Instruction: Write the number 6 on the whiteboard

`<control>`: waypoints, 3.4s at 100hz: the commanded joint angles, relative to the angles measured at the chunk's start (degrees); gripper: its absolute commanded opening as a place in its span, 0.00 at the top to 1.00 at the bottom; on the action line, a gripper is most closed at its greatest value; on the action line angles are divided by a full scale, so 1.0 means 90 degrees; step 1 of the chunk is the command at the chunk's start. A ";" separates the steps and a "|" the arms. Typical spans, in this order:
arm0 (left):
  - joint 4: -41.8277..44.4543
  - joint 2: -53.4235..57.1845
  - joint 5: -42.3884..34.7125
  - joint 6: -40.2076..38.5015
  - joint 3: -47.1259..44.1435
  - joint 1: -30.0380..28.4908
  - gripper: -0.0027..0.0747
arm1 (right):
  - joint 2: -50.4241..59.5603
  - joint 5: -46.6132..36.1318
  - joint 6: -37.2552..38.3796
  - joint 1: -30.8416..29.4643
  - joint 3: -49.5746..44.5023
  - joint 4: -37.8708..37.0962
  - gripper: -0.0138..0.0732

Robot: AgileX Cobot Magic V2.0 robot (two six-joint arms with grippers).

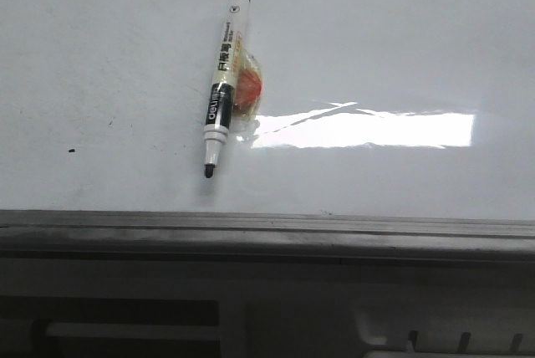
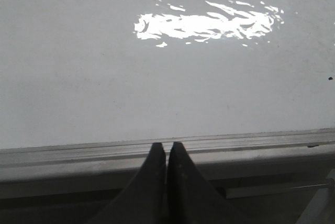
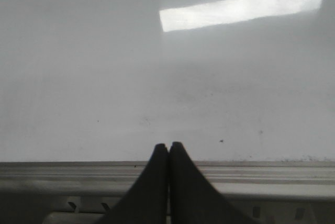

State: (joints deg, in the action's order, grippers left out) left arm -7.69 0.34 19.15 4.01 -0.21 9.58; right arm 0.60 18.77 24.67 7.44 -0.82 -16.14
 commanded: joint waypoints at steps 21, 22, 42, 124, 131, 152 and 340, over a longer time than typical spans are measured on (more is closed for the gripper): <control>-0.0012 0.0185 -0.0382 -0.0044 -0.0292 -0.0022 0.99 | 0.0118 -0.0196 -0.0028 -0.0040 -0.0171 -0.0128 0.91; -0.0012 0.0185 -0.0382 -0.0044 -0.0292 -0.0022 0.99 | 0.0118 -0.0196 -0.0028 -0.0040 -0.0171 -0.0128 0.91; -0.0012 0.0185 -0.0382 -0.0044 -0.0292 -0.0022 0.99 | 0.0118 -0.0196 -0.0028 -0.0040 -0.0171 -0.0128 0.91; -0.3892 0.0185 -0.1160 -0.0044 -0.0292 -0.0022 0.99 | 0.0118 -0.2210 -0.0016 -0.0040 -0.0171 0.0493 0.91; -0.4920 0.0185 -0.1472 -0.0044 -0.0292 -0.0022 0.99 | 0.0118 -0.2909 -0.0016 -0.0040 -0.0171 0.1007 0.91; -0.5638 0.0185 -0.1926 0.0097 -0.0107 -0.0010 0.99 | 0.0118 -0.3061 -0.0016 -0.0040 0.0029 0.2103 0.91; -0.5236 -0.7853 -0.1840 0.2746 0.4221 0.4090 0.99 | -0.2101 0.0106 -0.0606 0.0081 0.3480 0.0793 0.33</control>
State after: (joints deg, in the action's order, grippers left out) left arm -54.66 -72.60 4.54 28.70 36.09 46.24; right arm -17.25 26.06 21.46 7.49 28.60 -9.74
